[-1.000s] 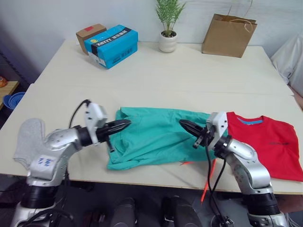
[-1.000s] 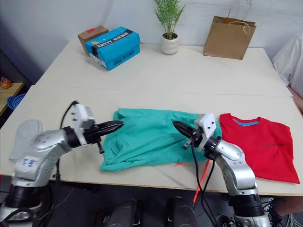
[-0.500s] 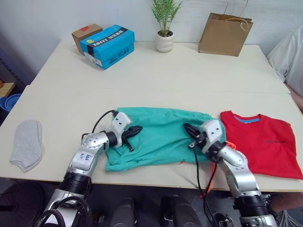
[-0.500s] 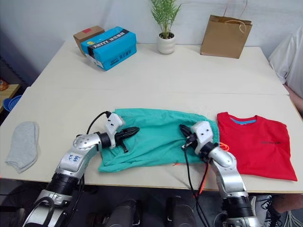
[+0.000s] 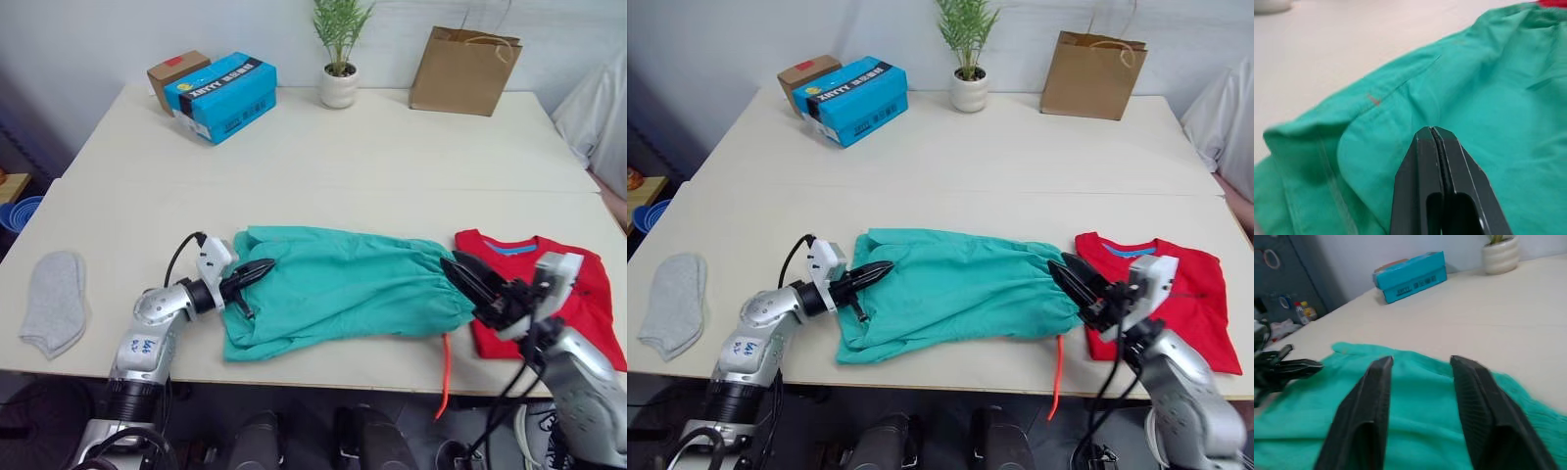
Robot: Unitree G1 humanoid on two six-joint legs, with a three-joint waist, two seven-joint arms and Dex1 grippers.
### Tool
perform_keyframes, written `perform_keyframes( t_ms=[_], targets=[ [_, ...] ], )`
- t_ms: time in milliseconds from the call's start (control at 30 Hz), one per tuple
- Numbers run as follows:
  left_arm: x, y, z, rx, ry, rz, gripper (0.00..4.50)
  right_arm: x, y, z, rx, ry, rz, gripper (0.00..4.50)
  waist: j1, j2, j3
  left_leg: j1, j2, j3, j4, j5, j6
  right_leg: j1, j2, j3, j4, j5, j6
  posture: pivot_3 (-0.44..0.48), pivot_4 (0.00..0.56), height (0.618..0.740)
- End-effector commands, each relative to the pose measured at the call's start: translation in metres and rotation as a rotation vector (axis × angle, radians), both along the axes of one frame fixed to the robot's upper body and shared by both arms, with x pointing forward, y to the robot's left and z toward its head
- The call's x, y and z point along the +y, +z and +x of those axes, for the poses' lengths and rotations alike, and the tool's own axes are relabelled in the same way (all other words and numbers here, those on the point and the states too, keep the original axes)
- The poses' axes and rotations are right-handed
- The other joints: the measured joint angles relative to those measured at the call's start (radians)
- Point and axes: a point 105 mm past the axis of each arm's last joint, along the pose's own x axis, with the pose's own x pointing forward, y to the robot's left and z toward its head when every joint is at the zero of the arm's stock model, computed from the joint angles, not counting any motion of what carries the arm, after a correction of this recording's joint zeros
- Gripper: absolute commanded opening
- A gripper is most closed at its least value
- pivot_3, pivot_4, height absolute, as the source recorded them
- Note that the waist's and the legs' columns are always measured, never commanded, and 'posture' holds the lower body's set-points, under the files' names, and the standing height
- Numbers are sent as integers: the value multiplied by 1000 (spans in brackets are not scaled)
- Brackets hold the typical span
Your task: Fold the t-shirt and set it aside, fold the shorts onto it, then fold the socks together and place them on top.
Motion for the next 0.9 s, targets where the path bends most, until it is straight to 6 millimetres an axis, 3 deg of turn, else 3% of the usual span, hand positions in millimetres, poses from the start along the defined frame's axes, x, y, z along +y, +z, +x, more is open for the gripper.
perform_keyframes(
  t_ms=[33,133,167,233,333,533,633,767,867,900],
  targets=[
    [-7,18,-6,-51,-90,4,0,-3,16,-21,69,5,122,3230,6,0,0,0,0,1,0,0,1,0,0,1,-1,0,0,0,150,740],
    [-15,26,-3,-51,-154,-1,0,-10,0,-42,275,-32,212,4275,16,-1,1,-1,0,2,0,-2,2,0,0,3,-3,0,1,0,150,740],
    [-19,27,-2,-50,-173,-2,0,-9,-9,-48,367,-44,225,4399,16,-1,1,-1,0,2,0,-2,3,0,1,3,-4,0,1,0,150,740],
    [-30,25,-2,-51,-213,11,0,-5,-28,-56,519,-75,262,4399,15,-1,1,-2,0,3,0,-3,4,0,1,5,-5,0,2,0,150,740],
    [-44,15,0,-50,-259,50,0,2,-51,-52,659,-168,367,4399,11,-3,1,-2,0,4,-1,-3,4,0,1,6,-7,1,4,0,150,740],
    [-52,-2,4,-29,-276,81,0,16,-65,-42,768,-245,482,4399,5,-3,1,-2,0,9,-5,-2,4,-4,4,12,-11,0,9,0,150,740],
    [-50,-12,8,-6,-266,85,0,16,-69,-32,751,-280,498,4399,11,-4,1,-3,-1,9,-7,-3,4,-5,4,13,-11,1,9,0,150,740],
    [-38,-39,11,42,-244,132,0,20,-78,-10,718,-313,494,4399,5,-7,-1,-2,-1,11,-9,-4,5,-5,4,14,-12,1,9,0,150,740],
    [-36,-48,10,66,-259,133,0,13,-87,5,688,-395,492,4399,3,-11,-4,0,0,12,-9,-4,5,-4,4,15,-12,1,9,0,150,740],
    [-36,-48,10,67,-260,132,0,12,-88,8,664,-406,473,4019,3,-11,-4,1,0,12,-9,-3,5,-3,4,15,-12,1,9,0,150,740]
  ],
)
